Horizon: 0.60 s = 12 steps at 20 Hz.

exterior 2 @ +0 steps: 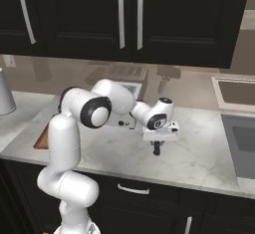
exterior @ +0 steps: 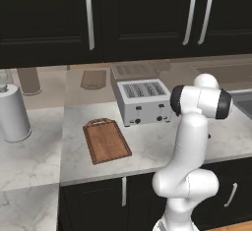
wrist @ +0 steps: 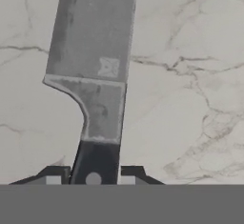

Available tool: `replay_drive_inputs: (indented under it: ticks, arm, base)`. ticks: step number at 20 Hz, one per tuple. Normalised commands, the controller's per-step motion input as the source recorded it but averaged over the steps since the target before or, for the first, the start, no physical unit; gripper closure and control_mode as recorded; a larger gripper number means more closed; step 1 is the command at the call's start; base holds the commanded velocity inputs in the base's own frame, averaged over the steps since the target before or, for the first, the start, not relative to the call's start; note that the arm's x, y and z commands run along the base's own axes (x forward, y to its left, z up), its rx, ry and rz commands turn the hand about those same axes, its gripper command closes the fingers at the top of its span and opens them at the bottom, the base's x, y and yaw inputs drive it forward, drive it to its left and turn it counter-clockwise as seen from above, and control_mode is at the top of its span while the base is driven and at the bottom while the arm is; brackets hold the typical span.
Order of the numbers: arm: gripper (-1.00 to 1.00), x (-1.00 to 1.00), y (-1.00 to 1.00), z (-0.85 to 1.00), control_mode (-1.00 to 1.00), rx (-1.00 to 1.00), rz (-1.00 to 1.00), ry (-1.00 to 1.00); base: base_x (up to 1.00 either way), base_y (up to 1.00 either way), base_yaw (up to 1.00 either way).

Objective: Move the cutting board and knife to the sink. Then move spray from the cabinet to the counter.

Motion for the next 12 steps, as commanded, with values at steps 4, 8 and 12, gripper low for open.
replay_drive_inputs:
  ticks: [4,8,12]
  arm:
    - [1.00,-0.48,0.00,-0.58,-1.00,0.03,0.01,0.10]
    - [1.00,-0.60,-0.01,-0.09,-1.00,0.04,0.00,-0.01]
    - [1.00,-0.62,0.00,0.00,-1.00,0.01,0.00,-0.09]
  base:
    - [0.00,0.00,0.00]
    - [0.00,0.00,0.00]
    - [0.00,0.00,0.00]
